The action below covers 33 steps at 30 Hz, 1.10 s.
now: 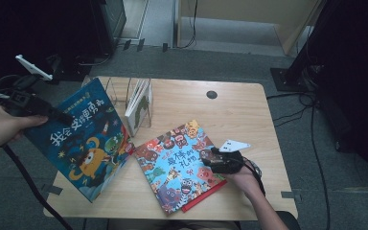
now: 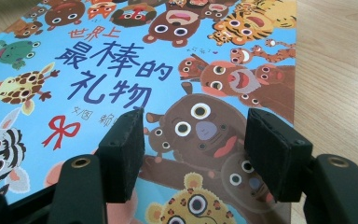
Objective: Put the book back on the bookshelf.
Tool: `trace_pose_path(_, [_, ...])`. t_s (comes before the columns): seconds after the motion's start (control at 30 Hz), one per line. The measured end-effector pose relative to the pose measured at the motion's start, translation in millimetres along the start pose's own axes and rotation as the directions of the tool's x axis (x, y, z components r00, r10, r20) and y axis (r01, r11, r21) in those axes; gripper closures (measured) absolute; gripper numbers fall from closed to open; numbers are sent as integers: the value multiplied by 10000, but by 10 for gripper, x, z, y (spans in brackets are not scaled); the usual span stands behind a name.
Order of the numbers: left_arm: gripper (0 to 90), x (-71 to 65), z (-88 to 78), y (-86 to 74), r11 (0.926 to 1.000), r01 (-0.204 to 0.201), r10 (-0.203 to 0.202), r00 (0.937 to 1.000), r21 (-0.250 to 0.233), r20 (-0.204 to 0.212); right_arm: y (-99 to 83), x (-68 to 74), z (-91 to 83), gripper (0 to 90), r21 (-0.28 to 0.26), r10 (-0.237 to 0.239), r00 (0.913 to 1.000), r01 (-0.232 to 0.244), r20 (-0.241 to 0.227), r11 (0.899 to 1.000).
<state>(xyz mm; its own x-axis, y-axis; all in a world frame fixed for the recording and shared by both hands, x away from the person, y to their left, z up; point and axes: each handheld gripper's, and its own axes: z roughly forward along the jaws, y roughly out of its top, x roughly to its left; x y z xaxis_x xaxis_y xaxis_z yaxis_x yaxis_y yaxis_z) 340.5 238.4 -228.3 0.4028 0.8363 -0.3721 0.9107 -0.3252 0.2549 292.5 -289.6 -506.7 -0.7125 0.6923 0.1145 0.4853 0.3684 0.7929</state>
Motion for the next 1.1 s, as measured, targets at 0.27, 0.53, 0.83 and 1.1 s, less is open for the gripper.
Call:
trace_pose_path(0.27, [833, 229, -111, -129, 9976, 572, -578, 9982, -401, -139, -1, -1, 2, 383, -13, -24, 10000, 24, 3, 10000])
trace_pose_path(0.53, [833, 430, -249, -173, 9910, 1145, -1180, 9918, -696, -496, -1, -5, 8, 384, -60, -55, 10000, 55, 4, 10000])
trace_pose_path(0.83, [834, 558, -315, -52, 9820, 1603, -1685, 9825, -997, -796, -2, -6, 10, 384, -80, -51, 10000, 51, -13, 10000])
trace_pose_path(1.1, [834, 613, -308, 121, 9758, 1830, -1956, 9752, -1199, -1037, -2, -9, 10, 386, -82, -60, 10000, 60, -10, 9999])
